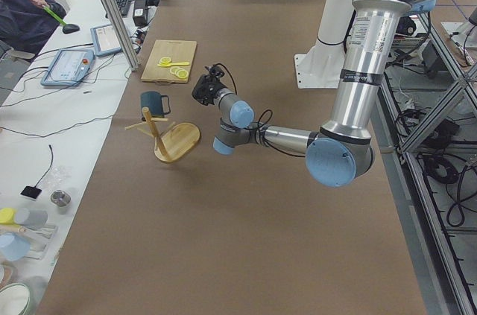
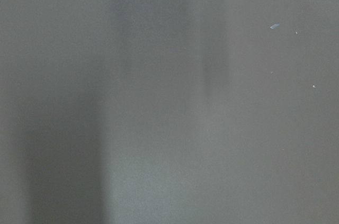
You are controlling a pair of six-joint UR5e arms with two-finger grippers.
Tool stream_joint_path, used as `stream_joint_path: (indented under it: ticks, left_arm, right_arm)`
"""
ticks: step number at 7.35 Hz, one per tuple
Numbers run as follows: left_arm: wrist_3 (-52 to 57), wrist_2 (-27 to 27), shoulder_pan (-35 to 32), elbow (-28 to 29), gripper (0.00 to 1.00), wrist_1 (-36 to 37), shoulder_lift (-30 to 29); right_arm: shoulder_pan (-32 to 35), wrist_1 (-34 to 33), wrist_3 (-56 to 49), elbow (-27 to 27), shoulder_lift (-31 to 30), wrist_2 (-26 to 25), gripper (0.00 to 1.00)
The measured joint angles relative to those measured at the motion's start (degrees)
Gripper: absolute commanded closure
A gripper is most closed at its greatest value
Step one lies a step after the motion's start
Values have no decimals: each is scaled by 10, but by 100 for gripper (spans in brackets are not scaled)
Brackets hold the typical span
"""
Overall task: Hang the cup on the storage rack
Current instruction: 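Open the left gripper and pull it back from the hung mug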
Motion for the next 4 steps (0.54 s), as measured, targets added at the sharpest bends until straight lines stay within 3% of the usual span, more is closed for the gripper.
stream_joint_path:
  ticks: [4]
  left_arm:
    - [283,1,-29,-61,1,154,61]
  right_arm:
    - [0,0,1,-6,1,2,0]
